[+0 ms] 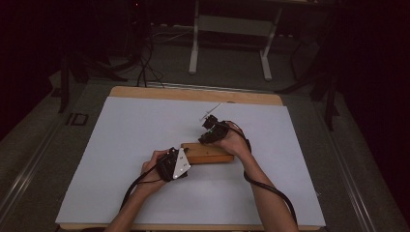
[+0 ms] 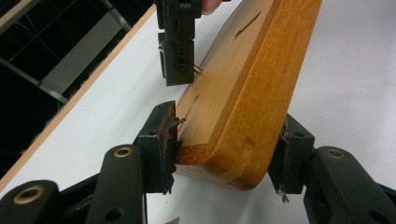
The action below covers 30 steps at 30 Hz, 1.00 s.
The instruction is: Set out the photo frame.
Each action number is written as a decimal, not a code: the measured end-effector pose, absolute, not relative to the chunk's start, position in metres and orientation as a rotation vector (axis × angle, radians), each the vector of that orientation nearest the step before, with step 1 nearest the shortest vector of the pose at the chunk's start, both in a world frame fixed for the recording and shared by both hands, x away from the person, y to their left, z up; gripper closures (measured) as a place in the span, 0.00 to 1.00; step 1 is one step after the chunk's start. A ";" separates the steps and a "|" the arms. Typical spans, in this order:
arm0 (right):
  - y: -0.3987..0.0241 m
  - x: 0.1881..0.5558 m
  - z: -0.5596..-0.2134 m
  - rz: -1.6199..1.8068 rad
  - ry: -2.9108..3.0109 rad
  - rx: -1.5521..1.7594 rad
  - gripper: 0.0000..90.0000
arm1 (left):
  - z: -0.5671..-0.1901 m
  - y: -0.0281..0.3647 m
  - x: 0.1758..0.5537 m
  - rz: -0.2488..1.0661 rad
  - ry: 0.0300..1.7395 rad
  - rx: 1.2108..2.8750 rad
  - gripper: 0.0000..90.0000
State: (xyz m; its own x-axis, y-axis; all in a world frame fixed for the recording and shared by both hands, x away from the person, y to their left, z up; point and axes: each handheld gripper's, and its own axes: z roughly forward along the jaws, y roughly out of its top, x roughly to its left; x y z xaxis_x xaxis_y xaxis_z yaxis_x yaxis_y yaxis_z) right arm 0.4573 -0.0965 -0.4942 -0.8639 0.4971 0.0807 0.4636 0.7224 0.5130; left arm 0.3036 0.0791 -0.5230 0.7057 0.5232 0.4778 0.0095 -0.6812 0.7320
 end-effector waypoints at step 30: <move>-0.120 0.447 -0.467 0.783 2.732 0.781 0.53 | -0.502 0.088 0.329 0.770 0.387 2.201 0.62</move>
